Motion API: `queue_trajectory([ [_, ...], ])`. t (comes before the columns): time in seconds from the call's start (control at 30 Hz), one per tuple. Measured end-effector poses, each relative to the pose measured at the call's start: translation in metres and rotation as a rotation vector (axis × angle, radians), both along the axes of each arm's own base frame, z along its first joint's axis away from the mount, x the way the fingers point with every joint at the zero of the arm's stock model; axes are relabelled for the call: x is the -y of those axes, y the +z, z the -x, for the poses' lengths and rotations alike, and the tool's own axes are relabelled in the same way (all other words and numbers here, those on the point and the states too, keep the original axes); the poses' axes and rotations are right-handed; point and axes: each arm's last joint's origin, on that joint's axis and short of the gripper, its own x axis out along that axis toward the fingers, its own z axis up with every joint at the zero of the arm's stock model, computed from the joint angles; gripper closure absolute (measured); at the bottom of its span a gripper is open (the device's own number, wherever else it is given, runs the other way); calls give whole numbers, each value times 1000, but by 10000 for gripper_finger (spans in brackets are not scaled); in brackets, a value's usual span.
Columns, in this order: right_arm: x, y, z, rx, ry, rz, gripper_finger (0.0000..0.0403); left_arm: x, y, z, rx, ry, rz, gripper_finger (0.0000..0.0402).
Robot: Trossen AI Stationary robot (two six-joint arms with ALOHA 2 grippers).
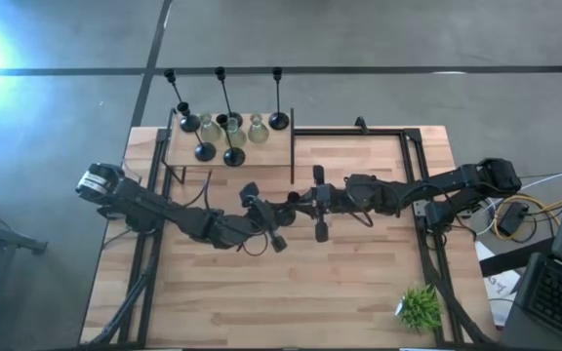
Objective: Pick & Place candle stick holders
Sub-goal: Put the small black candle holder on the shelf
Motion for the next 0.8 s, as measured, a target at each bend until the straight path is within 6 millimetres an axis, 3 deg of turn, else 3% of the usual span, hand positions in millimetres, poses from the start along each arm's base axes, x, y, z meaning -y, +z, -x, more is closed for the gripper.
queue_trajectory([
  [0.2,1,14,20,-53,5,-4,355,-2,7,9,-24,5,-2,384],
  [0.43,5,34,68,-180,-1,-6,344,-6,16,23,-3,17,-2,385],
  [0.6,12,34,107,-268,-116,40,352,-12,21,37,13,127,-18,385],
  [0.8,20,32,151,-104,-243,107,360,-15,24,45,30,141,-13,385],
])
